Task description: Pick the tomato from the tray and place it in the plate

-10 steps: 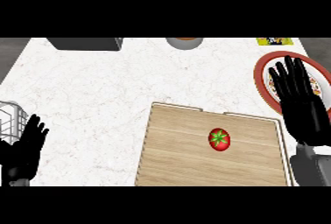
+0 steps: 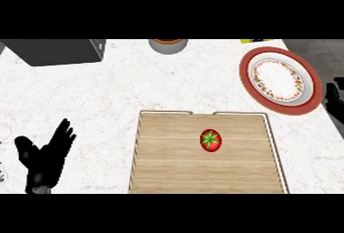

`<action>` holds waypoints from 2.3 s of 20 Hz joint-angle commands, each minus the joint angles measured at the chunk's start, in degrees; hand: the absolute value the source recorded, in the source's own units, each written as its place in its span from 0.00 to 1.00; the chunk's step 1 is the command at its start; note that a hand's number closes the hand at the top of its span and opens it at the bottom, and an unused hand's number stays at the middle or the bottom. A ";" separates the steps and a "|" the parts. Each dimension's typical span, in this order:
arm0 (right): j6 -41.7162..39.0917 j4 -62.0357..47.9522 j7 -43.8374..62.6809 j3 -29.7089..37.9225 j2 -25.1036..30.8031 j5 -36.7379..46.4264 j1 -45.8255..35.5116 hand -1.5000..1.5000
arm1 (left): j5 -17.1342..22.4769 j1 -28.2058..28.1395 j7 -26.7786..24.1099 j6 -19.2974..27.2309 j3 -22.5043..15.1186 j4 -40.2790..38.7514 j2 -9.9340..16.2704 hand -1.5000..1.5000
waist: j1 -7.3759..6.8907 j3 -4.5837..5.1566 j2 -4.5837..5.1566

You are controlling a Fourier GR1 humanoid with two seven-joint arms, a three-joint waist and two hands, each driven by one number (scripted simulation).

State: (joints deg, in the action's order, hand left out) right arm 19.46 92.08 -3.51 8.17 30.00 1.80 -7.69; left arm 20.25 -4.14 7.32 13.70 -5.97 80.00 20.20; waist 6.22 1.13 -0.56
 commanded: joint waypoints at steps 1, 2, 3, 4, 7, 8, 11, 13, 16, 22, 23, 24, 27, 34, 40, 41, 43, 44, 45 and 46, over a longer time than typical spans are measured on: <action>14.89 3.93 4.27 3.36 0.33 11.73 4.08 0.00 | -0.38 0.32 0.04 -1.54 -3.43 0.95 -2.24 0.50 | 1.17 -0.45 -0.69; 18.30 6.54 4.33 2.03 -2.32 14.37 5.60 0.00 | -0.51 0.84 0.62 -1.41 -4.27 1.32 -2.95 0.50 | 0.41 -0.61 -0.60; 21.22 9.51 4.76 -0.55 -4.98 17.94 7.80 0.00 | -0.18 0.57 -0.28 -2.96 -3.94 0.39 -2.30 0.50 | -1.13 -0.66 -0.31; 23.01 12.61 6.15 -3.20 -7.16 20.98 9.65 0.00 | -1.28 -0.08 -0.50 -2.52 -5.18 1.66 -2.61 0.50 | -2.09 -0.72 -0.39; 25.40 19.78 11.99 -8.93 -10.52 31.27 16.83 0.00 | -2.92 0.93 -1.31 -1.41 -7.41 -0.48 -5.51 0.50 | -2.73 -0.72 0.01; 23.85 22.97 16.34 -8.38 -8.98 34.38 19.27 0.00 | -3.17 0.45 1.44 -0.86 -8.34 2.52 -4.96 0.50 | -3.36 -0.80 -0.10; 18.59 28.47 23.75 -12.97 -10.39 43.13 24.84 0.00 | -2.48 0.69 0.68 -1.76 -7.15 1.91 -4.35 0.50 | -3.53 -0.62 -0.02; 11.18 27.51 30.38 -12.64 -8.07 46.87 24.49 0.00 | -3.27 1.64 1.85 -1.56 -8.10 2.31 -4.30 0.50 | -4.29 -0.52 0.37; 3.88 29.49 37.23 -18.67 -9.92 52.71 27.65 0.00 | -3.13 2.26 0.98 -2.16 -8.21 2.03 -4.81 0.50 | -5.11 -0.44 0.64; -15.03 37.41 56.13 -27.14 -12.06 64.53 24.13 0.00 | -4.03 3.37 1.96 -3.03 -9.49 1.47 -4.80 0.50 | -6.84 -0.54 0.77; -17.31 36.87 59.74 -28.79 -13.87 67.38 22.60 0.00 | -3.98 4.62 3.25 -2.48 -8.16 1.90 -3.67 0.50 | -7.14 -0.66 0.77; -19.57 35.16 62.36 -30.96 -15.48 70.22 20.69 0.00 | -4.05 5.37 3.19 -1.98 -8.90 1.20 -5.46 0.50 | -7.17 -0.73 0.85; -27.45 32.39 70.27 -36.23 -21.73 75.19 12.13 0.00 | -3.07 6.87 4.66 -2.42 -8.23 1.64 -5.94 0.50 | -7.52 -0.91 0.74; -31.17 19.46 78.16 -39.52 -29.78 80.23 2.05 0.00 | -5.74 3.39 1.41 -1.50 -9.57 0.59 -7.73 0.50 | -6.98 -1.07 0.59; -25.98 11.77 80.80 -38.73 -29.93 72.41 -0.86 0.00 | -3.71 2.91 1.26 -5.41 -6.28 0.67 -4.65 0.50 | -7.02 -1.10 0.69; -26.16 12.47 82.10 -40.34 -29.94 72.20 0.28 0.00 | -4.84 2.90 1.71 -3.75 -8.10 1.20 -6.91 0.50 | -6.80 -1.11 0.62; -24.71 8.75 82.44 -37.98 -29.95 70.29 -4.92 0.00 | -4.52 0.81 2.05 -5.32 -7.46 3.41 -4.84 0.50 | -7.21 -1.12 0.62; -22.69 7.52 81.21 -38.42 -29.95 70.21 -4.27 0.00 | -6.48 4.37 3.90 -2.25 -8.62 2.43 -7.46 0.50 | -6.75 -1.13 0.63; -21.63 5.54 82.96 -40.51 -29.96 71.28 -4.68 0.00 | -4.56 5.91 1.81 -4.90 -5.36 -2.04 -6.00 0.50 | -6.68 -1.10 0.71; -21.26 5.91 80.98 -39.56 -29.96 71.10 -2.72 0.00 | -5.80 7.20 1.12 -4.13 -6.36 -3.58 -7.63 0.50 | -6.33 -1.11 0.69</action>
State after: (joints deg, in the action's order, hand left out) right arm -4.93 101.83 67.38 -30.07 0.72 73.89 -8.85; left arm 15.34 0.50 9.57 9.56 -12.90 80.11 13.97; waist -0.55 0.03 0.10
